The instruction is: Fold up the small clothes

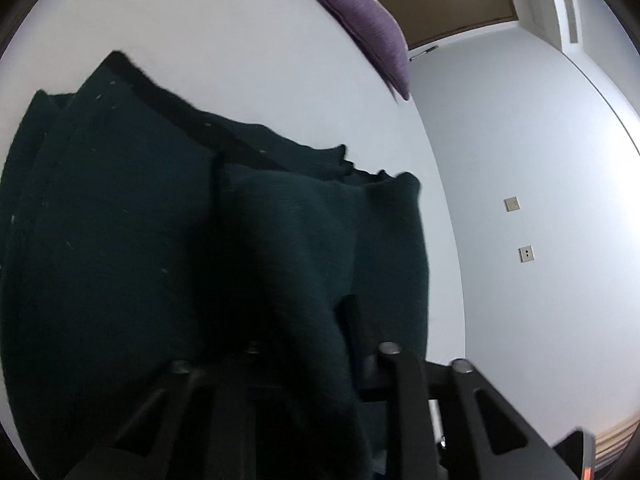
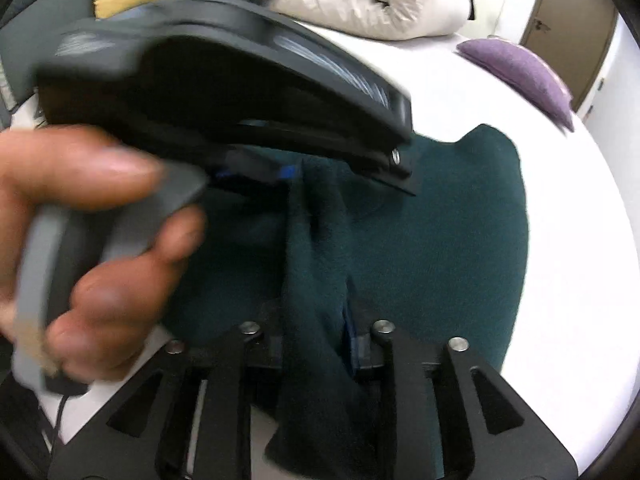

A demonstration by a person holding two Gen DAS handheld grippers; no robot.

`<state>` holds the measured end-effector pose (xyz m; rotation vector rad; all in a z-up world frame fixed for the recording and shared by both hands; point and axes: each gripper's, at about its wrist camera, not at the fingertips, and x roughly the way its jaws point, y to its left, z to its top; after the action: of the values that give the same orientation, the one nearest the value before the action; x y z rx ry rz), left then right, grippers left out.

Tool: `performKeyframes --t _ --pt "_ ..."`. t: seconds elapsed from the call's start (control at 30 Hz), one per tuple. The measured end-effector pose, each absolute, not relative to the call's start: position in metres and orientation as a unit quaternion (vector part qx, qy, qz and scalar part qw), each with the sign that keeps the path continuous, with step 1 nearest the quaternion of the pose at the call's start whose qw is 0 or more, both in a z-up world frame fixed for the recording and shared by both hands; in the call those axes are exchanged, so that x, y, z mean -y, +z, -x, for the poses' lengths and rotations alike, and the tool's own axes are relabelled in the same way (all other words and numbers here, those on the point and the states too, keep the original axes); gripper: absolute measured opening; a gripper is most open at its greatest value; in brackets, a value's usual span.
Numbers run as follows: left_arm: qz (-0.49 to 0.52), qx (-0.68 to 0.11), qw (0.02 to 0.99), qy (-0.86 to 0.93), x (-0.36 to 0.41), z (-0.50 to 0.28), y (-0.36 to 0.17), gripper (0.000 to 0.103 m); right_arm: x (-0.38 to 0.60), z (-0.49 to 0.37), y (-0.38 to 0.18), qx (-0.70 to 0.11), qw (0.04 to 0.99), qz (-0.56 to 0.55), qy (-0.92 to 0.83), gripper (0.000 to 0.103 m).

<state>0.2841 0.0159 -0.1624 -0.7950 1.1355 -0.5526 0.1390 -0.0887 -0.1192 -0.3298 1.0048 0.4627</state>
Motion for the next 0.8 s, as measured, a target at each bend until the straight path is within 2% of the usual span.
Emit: performKeyframes --t 0.03,0.07,0.13,0.27,0.4,0.47,0.6,0.8 --pt "0.364 -0.517 0.733 -0.253 -0.017 -0.285 -0.164 0.017 0.091 -0.134 -0.115 -0.475 0.837 0.148 0.231 0.032" --pt "0.364 -0.517 0.731 -0.255 -0.020 -0.284 -0.165 0.017 0.094 -0.128 -0.111 -0.472 0.836 0.137 0.244 0.042" --pt "0.363 -0.517 0.730 -0.261 -0.025 -0.285 -0.167 0.015 0.112 -0.107 -0.099 -0.464 0.836 0.098 0.275 0.053" --pt "0.357 -0.517 0.732 -0.265 -0.031 -0.286 -0.161 0.015 0.171 -0.086 -0.077 -0.445 0.837 -0.035 0.317 0.053" --pt "0.338 -0.509 0.745 -0.268 -0.041 -0.287 -0.143 0.014 0.234 -0.102 -0.076 -0.426 0.858 -0.137 0.252 0.054" --pt "0.330 -0.505 0.751 -0.267 -0.050 -0.289 -0.133 0.014 0.240 -0.117 -0.085 -0.431 0.863 -0.142 0.222 0.054" --pt "0.306 -0.508 0.762 -0.261 -0.077 -0.295 -0.119 0.014 0.187 -0.130 -0.096 -0.448 0.857 -0.073 0.242 0.050" --pt "0.297 -0.535 0.752 -0.243 -0.110 -0.305 -0.136 0.014 0.142 -0.150 -0.117 -0.478 0.832 -0.054 0.279 0.049"
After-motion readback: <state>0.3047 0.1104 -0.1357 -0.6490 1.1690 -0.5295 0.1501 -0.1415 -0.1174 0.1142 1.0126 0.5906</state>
